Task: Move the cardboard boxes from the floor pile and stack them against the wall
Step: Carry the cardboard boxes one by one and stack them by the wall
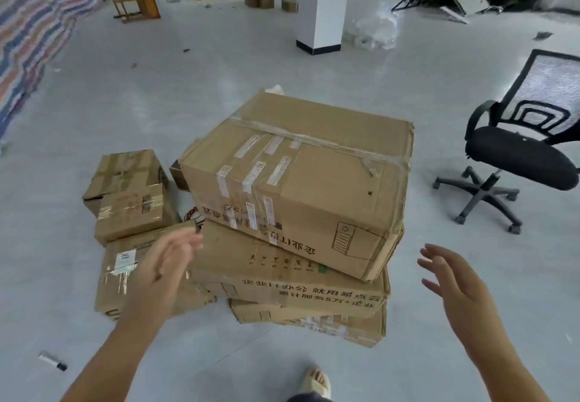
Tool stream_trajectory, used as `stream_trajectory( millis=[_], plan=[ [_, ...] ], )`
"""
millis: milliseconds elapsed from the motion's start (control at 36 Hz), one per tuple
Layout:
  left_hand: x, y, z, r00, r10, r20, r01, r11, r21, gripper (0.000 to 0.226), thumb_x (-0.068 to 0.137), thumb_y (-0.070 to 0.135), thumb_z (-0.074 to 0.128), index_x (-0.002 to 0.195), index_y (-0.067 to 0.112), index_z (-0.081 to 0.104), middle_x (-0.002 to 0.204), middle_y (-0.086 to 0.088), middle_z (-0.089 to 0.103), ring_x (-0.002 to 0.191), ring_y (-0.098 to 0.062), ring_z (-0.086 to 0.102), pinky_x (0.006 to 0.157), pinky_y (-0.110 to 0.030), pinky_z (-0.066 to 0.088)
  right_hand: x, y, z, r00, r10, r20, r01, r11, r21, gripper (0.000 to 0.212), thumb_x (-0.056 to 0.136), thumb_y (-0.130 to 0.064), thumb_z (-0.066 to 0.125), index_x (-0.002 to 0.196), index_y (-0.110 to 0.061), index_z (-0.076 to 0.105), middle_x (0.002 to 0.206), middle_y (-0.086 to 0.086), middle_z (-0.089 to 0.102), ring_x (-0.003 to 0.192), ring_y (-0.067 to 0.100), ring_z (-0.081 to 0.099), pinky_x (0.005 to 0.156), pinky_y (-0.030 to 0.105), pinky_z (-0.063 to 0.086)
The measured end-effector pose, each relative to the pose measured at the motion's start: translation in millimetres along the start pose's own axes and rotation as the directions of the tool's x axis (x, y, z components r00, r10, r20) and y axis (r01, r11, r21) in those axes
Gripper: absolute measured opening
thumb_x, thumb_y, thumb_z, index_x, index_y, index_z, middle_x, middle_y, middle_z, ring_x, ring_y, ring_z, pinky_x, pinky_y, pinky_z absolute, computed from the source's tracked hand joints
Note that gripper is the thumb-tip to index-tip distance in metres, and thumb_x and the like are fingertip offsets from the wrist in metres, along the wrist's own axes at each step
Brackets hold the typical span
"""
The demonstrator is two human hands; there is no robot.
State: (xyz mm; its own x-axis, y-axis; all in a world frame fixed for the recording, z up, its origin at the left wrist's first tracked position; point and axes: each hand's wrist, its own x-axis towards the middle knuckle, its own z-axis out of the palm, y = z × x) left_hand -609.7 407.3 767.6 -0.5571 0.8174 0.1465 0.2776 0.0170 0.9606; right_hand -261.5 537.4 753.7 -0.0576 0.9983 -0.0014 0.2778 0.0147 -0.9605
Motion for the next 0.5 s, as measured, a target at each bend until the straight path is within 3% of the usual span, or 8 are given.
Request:
stream_trajectory(
  millis=[83,167,222,306,389,500],
  plan=[
    [57,5,8,0.999,0.039,-0.009,-0.039,0.999,0.013,0.014,0.093,0.037,0.052,0.105,0.035,0.06,0.1,0.02,0.069,0.102,-0.006,0.064,0.092,-0.031,0.049,37,-7,9,0.999,0.028,-0.019,-0.029,0.998,-0.061,0.029,0.1,-0.035,0.04,0.125,-0.028,0.053,0.126,-0.009,0.057,0.103,0.002,0.057,0.103,0.048,0.044],
    [113,6,12,0.997,0.064,-0.046,-0.06,0.995,0.086,0.018,0.1,0.027,0.047,0.105,0.039,0.06,0.102,0.019,0.068,0.108,-0.009,0.061,0.097,-0.036,0.046,69,-16,21,0.997,0.065,-0.029,-0.067,0.994,-0.086,0.044,0.101,-0.035,0.037,0.142,-0.021,0.042,0.135,-0.01,0.047,0.105,0.005,0.052,0.107,0.046,0.04],
    [145,6,15,0.998,0.045,-0.053,-0.036,0.988,0.15,0.018,0.1,0.028,0.045,0.108,0.039,0.057,0.112,0.018,0.064,0.112,-0.009,0.057,0.098,-0.034,0.044,85,-23,30,0.997,0.08,-0.016,-0.081,0.994,-0.079,0.04,0.102,-0.033,0.036,0.139,-0.021,0.045,0.129,-0.016,0.047,0.109,0.001,0.05,0.106,0.04,0.041],
    [186,6,22,0.994,0.009,-0.106,0.013,0.978,0.208,0.029,0.1,0.025,0.046,0.128,0.026,0.053,0.125,0.012,0.055,0.114,-0.005,0.049,0.1,-0.027,0.036,101,-32,45,0.997,0.075,0.035,-0.072,0.993,-0.094,0.027,0.103,-0.03,0.034,0.118,-0.032,0.056,0.116,-0.021,0.057,0.106,-0.005,0.054,0.095,0.028,0.041],
    [220,-3,23,0.989,-0.064,-0.136,0.096,0.967,0.238,0.037,0.1,0.018,0.046,0.136,0.014,0.047,0.128,0.005,0.051,0.118,-0.01,0.046,0.096,-0.026,0.034,108,-28,53,0.99,0.141,-0.012,-0.141,0.981,-0.137,0.041,0.101,-0.035,0.04,0.14,-0.025,0.045,0.134,-0.011,0.047,0.129,0.01,0.042,0.107,0.033,0.033],
    [256,-29,12,0.981,-0.167,-0.097,0.188,0.942,0.279,0.044,0.099,0.021,0.048,0.143,0.014,0.042,0.142,-0.003,0.047,0.129,-0.02,0.044,0.103,-0.034,0.033,103,-23,62,0.98,0.174,-0.094,-0.182,0.98,-0.079,0.038,0.1,-0.03,0.043,0.139,-0.03,0.042,0.136,-0.009,0.046,0.127,0.011,0.043,0.106,0.036,0.036]
  ],
)
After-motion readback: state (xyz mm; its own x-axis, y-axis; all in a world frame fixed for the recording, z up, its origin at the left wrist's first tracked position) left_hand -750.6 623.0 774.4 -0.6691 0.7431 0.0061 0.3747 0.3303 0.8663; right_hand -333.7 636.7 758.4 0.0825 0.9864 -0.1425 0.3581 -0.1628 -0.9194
